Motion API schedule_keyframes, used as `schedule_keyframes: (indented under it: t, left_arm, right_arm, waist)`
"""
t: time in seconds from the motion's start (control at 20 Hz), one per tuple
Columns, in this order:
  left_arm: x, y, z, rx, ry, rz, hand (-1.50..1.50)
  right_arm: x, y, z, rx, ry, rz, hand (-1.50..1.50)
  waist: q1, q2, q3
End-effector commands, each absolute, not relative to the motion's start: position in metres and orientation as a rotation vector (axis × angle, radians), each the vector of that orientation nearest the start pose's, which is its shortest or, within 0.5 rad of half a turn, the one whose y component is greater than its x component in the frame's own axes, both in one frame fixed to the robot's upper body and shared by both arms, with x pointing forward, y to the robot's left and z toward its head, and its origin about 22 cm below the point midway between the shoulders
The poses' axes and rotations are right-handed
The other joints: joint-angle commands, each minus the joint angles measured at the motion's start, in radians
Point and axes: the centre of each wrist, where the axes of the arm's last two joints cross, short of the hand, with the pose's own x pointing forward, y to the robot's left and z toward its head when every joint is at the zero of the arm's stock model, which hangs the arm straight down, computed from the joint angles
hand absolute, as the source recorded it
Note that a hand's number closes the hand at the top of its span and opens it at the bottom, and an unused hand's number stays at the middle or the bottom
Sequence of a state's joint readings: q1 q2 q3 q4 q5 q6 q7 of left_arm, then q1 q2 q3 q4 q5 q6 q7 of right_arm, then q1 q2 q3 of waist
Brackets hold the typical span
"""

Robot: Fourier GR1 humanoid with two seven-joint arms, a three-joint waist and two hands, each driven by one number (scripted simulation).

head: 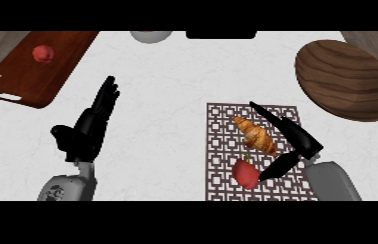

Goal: Pick the croissant from the placemat and place it in the bowl

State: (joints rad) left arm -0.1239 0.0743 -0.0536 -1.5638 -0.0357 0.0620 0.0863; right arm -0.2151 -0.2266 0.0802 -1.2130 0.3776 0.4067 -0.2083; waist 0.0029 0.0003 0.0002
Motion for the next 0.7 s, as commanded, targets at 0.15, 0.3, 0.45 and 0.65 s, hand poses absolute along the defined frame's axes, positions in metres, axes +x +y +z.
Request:
schedule_keyframes:
  t: [0.15,0.3,0.45,0.65]
  left_arm:
    - [0.278,0.215,0.037,0.057,-1.577,-0.102,0.0]
    - [0.283,0.226,0.032,0.066,-1.607,-0.11,0.0]
    - [0.279,0.213,0.035,0.055,-1.603,-0.112,0.0]
    - [0.28,0.22,0.031,0.06,-1.583,-0.115,0.0]
  right_arm:
    - [0.316,-0.255,-0.037,-0.043,-1.379,0.956,-1.5]
    - [0.307,-0.259,-0.043,0.026,-1.374,0.943,-1.5]
    - [0.301,-0.253,-0.048,0.05,-1.424,1.102,1.5]
    - [0.299,-0.234,-0.053,0.037,-1.473,1.217,1.5]
  waist:
    - [0.003,0.001,0.0]
    - [-0.001,0.0,0.0]
    - [0.003,0.001,0.0]
    - [0.002,0.001,0.0]
